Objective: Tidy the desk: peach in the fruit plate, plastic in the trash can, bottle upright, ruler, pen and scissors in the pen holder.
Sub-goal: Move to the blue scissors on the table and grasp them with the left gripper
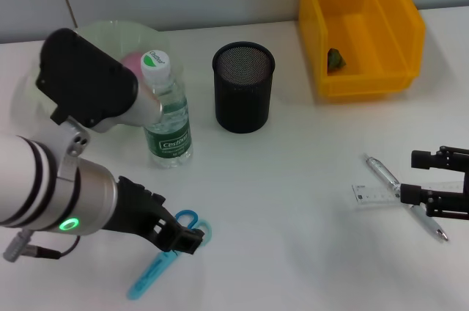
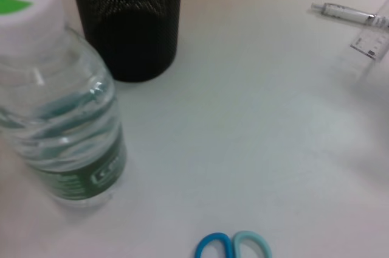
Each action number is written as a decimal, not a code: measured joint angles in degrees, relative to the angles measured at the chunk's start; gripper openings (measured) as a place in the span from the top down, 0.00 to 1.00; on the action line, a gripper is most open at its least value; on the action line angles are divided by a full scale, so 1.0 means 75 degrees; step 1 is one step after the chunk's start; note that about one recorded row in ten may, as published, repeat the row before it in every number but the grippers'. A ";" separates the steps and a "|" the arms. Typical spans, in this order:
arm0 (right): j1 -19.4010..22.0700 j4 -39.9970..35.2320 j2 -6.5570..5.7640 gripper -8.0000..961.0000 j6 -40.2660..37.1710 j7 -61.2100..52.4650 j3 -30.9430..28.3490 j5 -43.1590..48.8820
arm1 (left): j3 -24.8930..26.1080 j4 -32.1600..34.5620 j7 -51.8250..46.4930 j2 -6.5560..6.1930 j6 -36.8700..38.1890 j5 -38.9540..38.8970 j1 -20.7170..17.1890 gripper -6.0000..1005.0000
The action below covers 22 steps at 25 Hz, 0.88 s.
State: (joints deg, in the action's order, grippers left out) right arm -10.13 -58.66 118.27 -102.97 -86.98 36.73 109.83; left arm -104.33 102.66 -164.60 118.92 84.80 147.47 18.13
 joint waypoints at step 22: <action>-0.0031 0.0072 0.0005 0.23 0.0030 -0.0011 0.0001 0.0017 | -0.0949 -0.0750 -0.0045 0.0022 -0.0663 0.0481 0.0061 0.22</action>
State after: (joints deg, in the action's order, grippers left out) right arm -10.36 -58.12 118.30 -102.74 -87.07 36.74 109.96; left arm -111.45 97.04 -164.94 119.09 79.83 151.08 18.59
